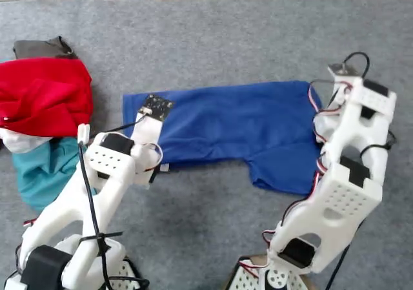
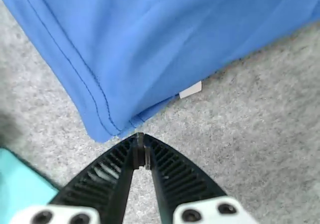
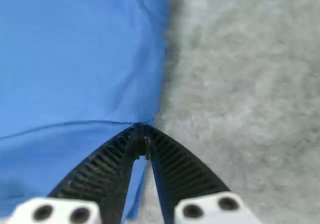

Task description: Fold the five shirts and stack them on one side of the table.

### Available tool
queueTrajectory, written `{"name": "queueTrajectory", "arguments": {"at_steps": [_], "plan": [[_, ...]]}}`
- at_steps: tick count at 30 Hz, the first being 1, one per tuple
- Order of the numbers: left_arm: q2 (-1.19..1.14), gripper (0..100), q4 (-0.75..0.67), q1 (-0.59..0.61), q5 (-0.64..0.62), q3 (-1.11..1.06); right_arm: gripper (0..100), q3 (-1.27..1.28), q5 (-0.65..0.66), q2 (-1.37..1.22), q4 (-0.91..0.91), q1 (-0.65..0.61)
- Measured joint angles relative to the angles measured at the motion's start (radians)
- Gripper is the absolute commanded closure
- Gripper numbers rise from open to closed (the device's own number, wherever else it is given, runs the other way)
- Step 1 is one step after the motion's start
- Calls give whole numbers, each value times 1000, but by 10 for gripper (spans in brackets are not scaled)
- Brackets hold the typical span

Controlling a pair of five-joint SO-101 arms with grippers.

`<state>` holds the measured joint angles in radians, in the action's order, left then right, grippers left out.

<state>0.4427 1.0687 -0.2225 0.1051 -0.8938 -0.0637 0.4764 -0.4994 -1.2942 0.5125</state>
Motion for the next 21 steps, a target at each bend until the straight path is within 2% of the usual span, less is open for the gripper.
{"name": "queueTrajectory", "arguments": {"at_steps": [7, 16, 21], "plan": [[0, 972, 43, 0, 0, 0, 984, 12, 34, 0, 31, 87], [0, 972, 49, 0, 0, 0, 984, -66, 193, 117, -193, 109], [83, 971, 49, 41, 2, -2, 980, -68, 370, 290, -321, 103]]}}
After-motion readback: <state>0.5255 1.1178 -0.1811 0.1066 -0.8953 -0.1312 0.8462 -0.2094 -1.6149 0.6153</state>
